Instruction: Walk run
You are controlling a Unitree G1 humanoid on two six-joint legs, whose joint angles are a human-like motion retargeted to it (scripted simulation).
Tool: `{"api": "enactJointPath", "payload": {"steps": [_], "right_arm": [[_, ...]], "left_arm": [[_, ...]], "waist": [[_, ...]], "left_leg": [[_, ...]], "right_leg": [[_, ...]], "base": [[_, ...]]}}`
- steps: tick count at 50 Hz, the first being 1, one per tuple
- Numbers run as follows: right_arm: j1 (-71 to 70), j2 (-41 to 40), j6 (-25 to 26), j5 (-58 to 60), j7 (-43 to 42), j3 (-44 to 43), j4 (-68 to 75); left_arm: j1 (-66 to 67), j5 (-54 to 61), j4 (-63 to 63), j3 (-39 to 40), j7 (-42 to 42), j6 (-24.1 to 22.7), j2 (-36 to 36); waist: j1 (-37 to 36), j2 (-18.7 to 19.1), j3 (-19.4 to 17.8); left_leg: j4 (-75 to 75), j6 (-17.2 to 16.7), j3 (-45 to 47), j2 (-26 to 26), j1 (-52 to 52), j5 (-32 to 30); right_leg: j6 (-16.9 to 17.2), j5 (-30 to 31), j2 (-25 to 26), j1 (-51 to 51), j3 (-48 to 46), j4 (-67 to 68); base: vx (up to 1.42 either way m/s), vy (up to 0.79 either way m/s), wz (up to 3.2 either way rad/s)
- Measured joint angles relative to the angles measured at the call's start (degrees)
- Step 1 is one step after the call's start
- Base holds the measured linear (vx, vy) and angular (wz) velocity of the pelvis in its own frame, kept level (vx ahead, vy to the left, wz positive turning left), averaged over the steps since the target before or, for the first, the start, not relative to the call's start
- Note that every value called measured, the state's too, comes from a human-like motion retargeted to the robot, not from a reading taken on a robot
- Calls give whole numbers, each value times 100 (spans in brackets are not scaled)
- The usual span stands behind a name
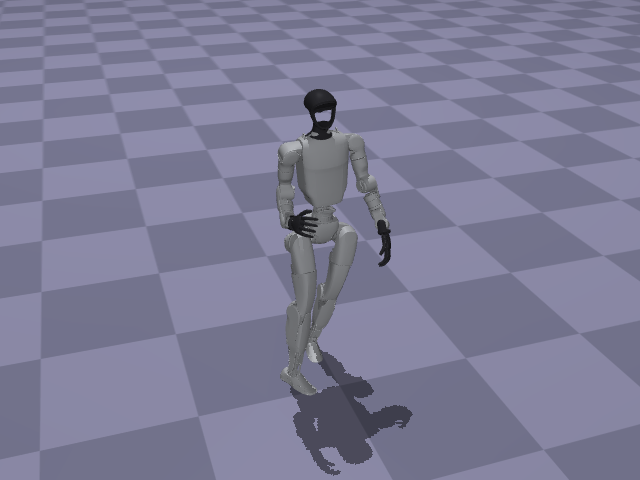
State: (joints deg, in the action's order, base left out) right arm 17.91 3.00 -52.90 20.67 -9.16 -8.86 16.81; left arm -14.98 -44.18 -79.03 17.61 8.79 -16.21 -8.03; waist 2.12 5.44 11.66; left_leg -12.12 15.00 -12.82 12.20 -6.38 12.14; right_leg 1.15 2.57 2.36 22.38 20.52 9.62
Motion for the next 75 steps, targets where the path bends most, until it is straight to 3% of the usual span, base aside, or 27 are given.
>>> {"api": "enactJointPath", "payload": {"steps": [4, 7, 10, 11, 13, 14, 15, 17, 21, 24, 28, 30, 34, 38, 42, 44, 47, 50, 54, 58, 62, 64, 67, 68, 70, 72, 75], "right_arm": [[-170, -32, -8, 156, 25, 44, -90], [-233, -25, 13, 97, 99, 219, -61], [-246, -43, 56, 97, 151, 269, -19], [-224, -36, 84, 142, 111, 193, -17], [-151, 3, 129, 215, -8, 151, -56], [-162, 16, 150, 231, -66, 152, -61], [-200, 22, 171, 239, -119, 151, -52], [-283, -18, 185, 280, -158, 156, 1], [-506, 156, 160, 350, -226, -12, -15], [-577, 296, 107, 233, -258, -185, -55], [-693, 488, 55, 174, -276, -490, -68], [-734, 572, 43, 285, -368, -586, -72], [-774, 475, 53, 578, -632, -607, -20], [-639, 97, 45, 714, -700, -575, 19], [-270, -250, 146, 917, -671, -382, -54], [-167, -257, 215, 1007, -827, -336, -92], [-176, -247, 222, 1043, -868, -387, -4], [-130, -212, 230, 1003, -837, -553, -3], [48, -223, 183, 771, -789, -733, -195], [198, -242, 199, 598, -776, -808, -422], [178, -313, 287, 703, -904, -864, -563], [181, -354, 322, 794, -984, -870, -601], [133, -438, 345, 825, -1021, -852, -567], [126, -480, 347, 806, -995, -856, -539], [152, -549, 360, 758, -926, -833, -508], [165, -545, 386, 692, -914, -811, -503], [20, -496, 429, 596, -953, -719, -475]], "left_arm": [[35, 72, -61, 183, -348, 29, -29], [417, 354, -222, 454, -418, 69, 47], [944, 380, -444, 780, -302, 260, 267], [1106, 384, -574, 764, -335, 374, 372], [1379, 494, -919, 736, -493, 578, 495], [1491, 506, -1092, 782, -559, 664, 503], [1597, 483, -1255, 858, -607, 743, 495], [1982, 351, -1439, 894, -551, 868, 394], [2645, -212, -1670, 949, -476, 1085, 184], [3064, -540, -1808, 1025, -735, 1244, -63], [3545, -484, -1838, 1293, -885, 1353, -299], [3766, -261, -1838, 1479, -808, 1403, -309], [4138, 331, -1838, 1912, -759, 1462, -57], [4364, 703, -1838, 2161, -666, 1334, 371], [4156, 1033, -1838, 1992, -357, 1400, 620], [3724, 1107, -1838, 1729, -225, 1388, 612], [2722, 1127, -1786, 1364, -100, 1136, 423], [1844, 861, -1147, 1061, -105, 794, 436], [880, 578, -104, 705, -195, 356, 406], [10, 584, 490, 381, -204, -22, 66], [-542, 507, 729, 347, -169, -212, -286], [-558, 463, 743, 369, -216, -253, -357], [-276, 410, 611, 490, -331, -247, -338], [-95, 382, 509, 536, -354, -234, -292], [351, 244, 201, 667, -352, -196, -176], [829, 77, -249, 676, -399, -57, -38], [1336, -233, -1116, 638, -448, 400, 8]], "waist": [[182, -162, -339], [366, -118, -330], [583, 179, -169], [508, 249, -111], [485, 189, -23], [537, 95, 15], [605, -6, 55], [487, -75, 41], [-87, -386, -7], [-605, -636, -61], [-1073, -844, -163], [-1174, -911, -194], [-1254, -1218, -146], [-1315, -1399, -6], [-832, -1057, 251], [-507, -891, 89], [-242, -298, 91], [-268, -43, 43], [145, 31, -12], [593, -111, -97], [777, -242, -224], [745, -190, -200], [949, -73, -56], [1099, -37, 1], [1287, 77, 77], [1247, 92, 57], [1185, 247, -199]], "left_leg": [[-65, -10, -206, 209, 656, -231], [-361, -293, -448, 292, 870, -698], [-1317, -1239, -802, 299, 599, -1972], [-1781, -1887, -740, 294, 359, -2466], [-2570, -2864, 164, 71, -131, -3184], [-2879, -3000, 926, -174, -382, -3477], [-3164, -3000, 1745, -458, -633, -3771], [-3785, -2837, 1888, -873, -1081, -3230], [-3846, -2138, 2848, -1130, -2038, -2228], [-3075, -1810, 2723, -852, -2805, -1620], [-1453, -784, 3622, -1420, -3313, -1171], [-654, -392, 3666, -1292, -3510, -935], [-111, 0, 3538, -1177, -3684, -537], [-216, -42, 4337, -1230, -3187, -656], [-551, -6, 3315, -966, -2910, -384], [-655, 0, 2981, -747, -2399, -77], [-463, -29, 2375, -974, -1909, 28], [-162, -91, 2102, -1003, -1338, 129], [489, -124, 1650, -750, -450, 121], [703, -216, 1210, -473, 302, 327], [777, -460, 1227, -489, 1054, 515], [715, -692, 1355, -620, 1318, 455], [390, -1290, 1309, -806, 1500, -262], [215, -1560, 1246, -877, 1535, -737], [-291, -2151, 1058, -1021, 1499, -2156], [-1297, -2836, 892, -919, 1180, -3543], [-3889, -3000, 1249, -1254, 162, -4214]], "right_leg": [[645, -311, -78, -156, 754, -838], [536, 1, -47, -365, 518, -576], [406, -500, 31, -326, 134, -16], [312, -597, 21, -386, -148, 55], [283, -781, -369, -543, -829, 136], [302, -849, -606, -592, -1104, 166], [318, -905, -819, -622, -1332, 198], [69, -819, -559, -978, -1739, -80], [77, -753, -628, -1460, -2298, -409], [122, -779, -576, -1751, -2486, -585], [29, -930, -342, -2075, -2730, -724], [-42, -923, -225, -2267, -2892, -830], [-15, -557, -242, -2578, -3264, -878], [401, 657, -447, -2831, -3313, -489], [526, 2668, -291, -2613, -3104, 906], [387, 2743, -195, -2103, -3056, 2600], [697, 2170, 1081, -1346, -2165, 3169], [700, 1201, 1299, -680, -1727, 3415], [183, 426, 276, 164, -2246, 2549], [144, 324, -575, 624, -2405, 803], [397, 2, -662, 887, -1554, -1021], [458, -178, -690, 869, -1846, -1407], [-58, -184, -638, 892, -2495, -737], [46, 81, -787, 853, -3071, -554], [99, 318, -495, 624, -2178, -308], [-229, 183, -410, 454, -1907, -26], [-675, -337, -94, -96, -2290, 245]], "base": [[67, -10, 164], [80, -10, 143], [85, -9, 189], [74, 3, 200], [62, 12, 231], [60, 16, 275], [48, -12, 248], [51, -40, 174], [56, -16, 109], [59, -9, 86], [64, -6, 91], [79, 3, 89], [79, -8, 38], [99, 18, 9], [129, 16, 102], [104, 0, 197], [90, 2, 149], [94, -5, 105], [81, -13, 168], [96, -30, 152], [94, -40, 69], [102, -46, 13], [114, -56, 58], [122, -62, 90], [122, -61, 66], [121, -51, -3], [112, -44, -18]]}}
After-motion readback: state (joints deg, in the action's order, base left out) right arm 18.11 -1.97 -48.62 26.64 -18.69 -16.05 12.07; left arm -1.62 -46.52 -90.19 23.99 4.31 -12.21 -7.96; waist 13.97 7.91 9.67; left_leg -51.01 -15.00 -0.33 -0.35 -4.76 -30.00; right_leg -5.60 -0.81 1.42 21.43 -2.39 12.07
